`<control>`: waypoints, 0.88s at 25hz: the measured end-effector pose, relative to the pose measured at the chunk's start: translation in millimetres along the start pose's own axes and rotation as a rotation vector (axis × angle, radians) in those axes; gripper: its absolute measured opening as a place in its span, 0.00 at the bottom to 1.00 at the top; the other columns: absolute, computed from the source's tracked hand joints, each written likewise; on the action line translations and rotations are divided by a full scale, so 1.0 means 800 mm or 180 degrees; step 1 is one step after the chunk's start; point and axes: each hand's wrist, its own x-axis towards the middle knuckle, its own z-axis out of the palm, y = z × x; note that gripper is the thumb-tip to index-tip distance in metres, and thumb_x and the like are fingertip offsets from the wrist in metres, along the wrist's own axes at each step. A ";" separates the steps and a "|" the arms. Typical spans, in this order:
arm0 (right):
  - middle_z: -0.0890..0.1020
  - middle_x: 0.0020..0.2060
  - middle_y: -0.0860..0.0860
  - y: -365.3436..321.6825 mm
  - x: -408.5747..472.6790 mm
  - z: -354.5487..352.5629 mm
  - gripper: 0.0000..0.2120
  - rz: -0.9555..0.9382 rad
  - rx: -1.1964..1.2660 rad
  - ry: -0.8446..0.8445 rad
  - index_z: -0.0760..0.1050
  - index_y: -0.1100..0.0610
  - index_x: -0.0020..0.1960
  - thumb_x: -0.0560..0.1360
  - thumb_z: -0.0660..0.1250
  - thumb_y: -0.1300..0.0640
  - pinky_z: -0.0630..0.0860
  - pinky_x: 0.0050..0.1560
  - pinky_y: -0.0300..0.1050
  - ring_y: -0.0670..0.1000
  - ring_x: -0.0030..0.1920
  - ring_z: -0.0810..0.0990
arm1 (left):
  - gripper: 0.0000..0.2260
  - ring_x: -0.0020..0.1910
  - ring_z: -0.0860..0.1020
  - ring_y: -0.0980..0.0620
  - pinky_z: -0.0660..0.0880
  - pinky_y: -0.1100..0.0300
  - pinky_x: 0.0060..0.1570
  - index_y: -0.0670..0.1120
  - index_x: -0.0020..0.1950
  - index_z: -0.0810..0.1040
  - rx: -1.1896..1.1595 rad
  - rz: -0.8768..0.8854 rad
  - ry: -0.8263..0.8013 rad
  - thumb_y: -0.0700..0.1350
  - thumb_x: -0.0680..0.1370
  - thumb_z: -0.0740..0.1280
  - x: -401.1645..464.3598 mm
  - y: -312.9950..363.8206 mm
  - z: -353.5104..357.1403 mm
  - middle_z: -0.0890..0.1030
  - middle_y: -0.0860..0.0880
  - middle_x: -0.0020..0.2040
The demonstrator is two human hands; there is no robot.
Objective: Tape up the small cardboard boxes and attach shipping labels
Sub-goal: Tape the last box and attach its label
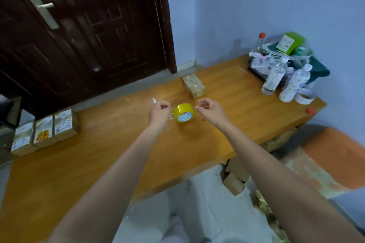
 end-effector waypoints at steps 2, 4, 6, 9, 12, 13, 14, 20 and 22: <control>0.82 0.53 0.52 0.010 0.038 -0.007 0.13 0.0034 -0.0097 -0.0031 0.78 0.56 0.58 0.75 0.69 0.54 0.75 0.52 0.45 0.52 0.54 0.80 | 0.06 0.41 0.76 0.53 0.74 0.67 0.36 0.45 0.47 0.75 0.0013 -0.0077 0.0047 0.35 0.77 0.64 0.031 0.003 0.020 0.78 0.49 0.47; 0.82 0.53 0.52 0.018 0.081 -0.010 0.12 0.0090 -0.0156 -0.0041 0.78 0.56 0.58 0.76 0.69 0.55 0.72 0.49 0.41 0.51 0.54 0.80 | 0.06 0.40 0.75 0.52 0.74 0.62 0.36 0.48 0.45 0.76 0.0094 -0.0137 0.0076 0.37 0.76 0.65 0.071 0.003 0.039 0.77 0.51 0.43; 0.82 0.53 0.53 0.025 0.123 -0.014 0.12 0.0052 -0.0264 -0.0075 0.78 0.57 0.58 0.76 0.68 0.55 0.74 0.51 0.45 0.52 0.55 0.79 | 0.08 0.45 0.75 0.50 0.74 0.56 0.46 0.50 0.43 0.75 0.0098 -0.0224 -0.0049 0.37 0.76 0.64 0.115 -0.001 0.060 0.77 0.52 0.41; 0.82 0.52 0.51 0.036 0.173 -0.019 0.12 0.0222 -0.0428 -0.0189 0.78 0.56 0.58 0.76 0.67 0.54 0.75 0.47 0.45 0.51 0.52 0.79 | 0.07 0.45 0.74 0.50 0.72 0.59 0.40 0.48 0.46 0.75 0.0101 -0.0415 -0.0125 0.36 0.78 0.62 0.162 -0.006 0.085 0.75 0.53 0.40; 0.81 0.48 0.48 0.043 0.234 -0.017 0.11 0.0285 -0.0545 -0.0254 0.78 0.55 0.58 0.76 0.68 0.54 0.70 0.43 0.39 0.47 0.48 0.78 | 0.05 0.46 0.73 0.49 0.69 0.59 0.43 0.45 0.49 0.74 0.0068 -0.0605 -0.0258 0.36 0.78 0.61 0.212 -0.005 0.104 0.76 0.49 0.44; 0.81 0.48 0.49 0.048 0.250 -0.016 0.11 0.0329 -0.0533 -0.0221 0.78 0.56 0.58 0.76 0.68 0.55 0.70 0.44 0.39 0.47 0.48 0.78 | 0.05 0.46 0.73 0.49 0.69 0.58 0.44 0.46 0.49 0.74 0.0104 -0.0741 -0.0224 0.36 0.78 0.61 0.226 -0.010 0.111 0.76 0.48 0.45; 0.81 0.49 0.49 0.053 0.263 -0.014 0.11 0.0373 -0.0521 -0.0287 0.78 0.56 0.58 0.76 0.67 0.55 0.71 0.44 0.39 0.47 0.49 0.78 | 0.05 0.46 0.73 0.49 0.69 0.58 0.44 0.46 0.49 0.74 0.0124 -0.0824 -0.0209 0.37 0.79 0.61 0.237 -0.016 0.117 0.76 0.48 0.45; 0.78 0.58 0.54 0.085 0.346 0.009 0.20 0.0540 -0.0683 -0.0433 0.73 0.58 0.63 0.74 0.68 0.51 0.71 0.45 0.40 0.50 0.53 0.76 | 0.02 0.42 0.73 0.50 0.68 0.58 0.38 0.46 0.50 0.73 0.0205 -0.1167 -0.0194 0.40 0.79 0.63 0.287 -0.037 0.130 0.75 0.49 0.44; 0.73 0.62 0.56 0.089 0.370 0.018 0.29 0.0545 -0.0991 -0.0475 0.69 0.59 0.67 0.72 0.70 0.46 0.70 0.52 0.45 0.55 0.60 0.73 | 0.01 0.43 0.73 0.50 0.69 0.57 0.40 0.46 0.50 0.74 0.0436 -0.1247 -0.0303 0.42 0.79 0.64 0.295 -0.045 0.133 0.76 0.49 0.46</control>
